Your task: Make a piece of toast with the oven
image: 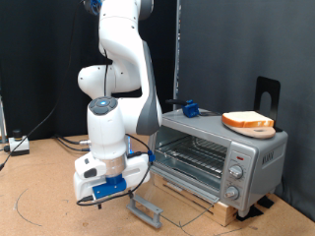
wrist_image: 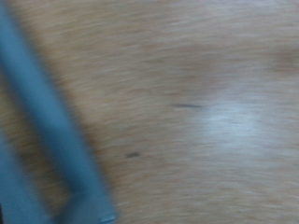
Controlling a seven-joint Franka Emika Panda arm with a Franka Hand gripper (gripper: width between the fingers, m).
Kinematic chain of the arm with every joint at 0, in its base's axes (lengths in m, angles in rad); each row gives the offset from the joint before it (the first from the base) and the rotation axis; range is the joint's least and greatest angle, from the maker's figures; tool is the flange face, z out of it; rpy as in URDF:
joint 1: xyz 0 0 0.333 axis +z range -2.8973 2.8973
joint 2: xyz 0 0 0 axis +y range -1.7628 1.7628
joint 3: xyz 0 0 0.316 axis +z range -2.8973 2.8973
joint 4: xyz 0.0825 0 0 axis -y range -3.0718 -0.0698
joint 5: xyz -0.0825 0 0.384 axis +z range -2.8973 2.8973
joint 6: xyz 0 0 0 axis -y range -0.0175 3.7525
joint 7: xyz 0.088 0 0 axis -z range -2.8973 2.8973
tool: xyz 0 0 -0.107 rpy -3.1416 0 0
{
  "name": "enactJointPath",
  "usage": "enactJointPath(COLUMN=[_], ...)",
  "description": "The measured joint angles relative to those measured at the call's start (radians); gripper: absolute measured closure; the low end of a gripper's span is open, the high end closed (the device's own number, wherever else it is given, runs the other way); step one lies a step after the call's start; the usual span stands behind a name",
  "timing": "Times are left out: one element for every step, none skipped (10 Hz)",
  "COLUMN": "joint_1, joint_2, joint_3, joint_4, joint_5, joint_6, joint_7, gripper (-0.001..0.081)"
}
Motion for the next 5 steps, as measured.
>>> enactJointPath(joint_1=[-0.014,-0.025,-0.034,-0.041,-0.045], joint_2=[-0.031,-0.063,-0.094,-0.125,-0.156], joint_3=[0.011,0.011,0.009,0.005,0.003], joint_4=[0.012,0.023,0.033,0.039,0.041], joint_5=[0.061,0.102,0.122,0.127,0.128], joint_6=[-0.092,-0.180,-0.254,-0.314,-0.358], joint_7=[-0.094,-0.166,-0.211,-0.237,-0.254], gripper=[-0.0002,-0.0002,-0.0002,-0.0002,-0.0002])
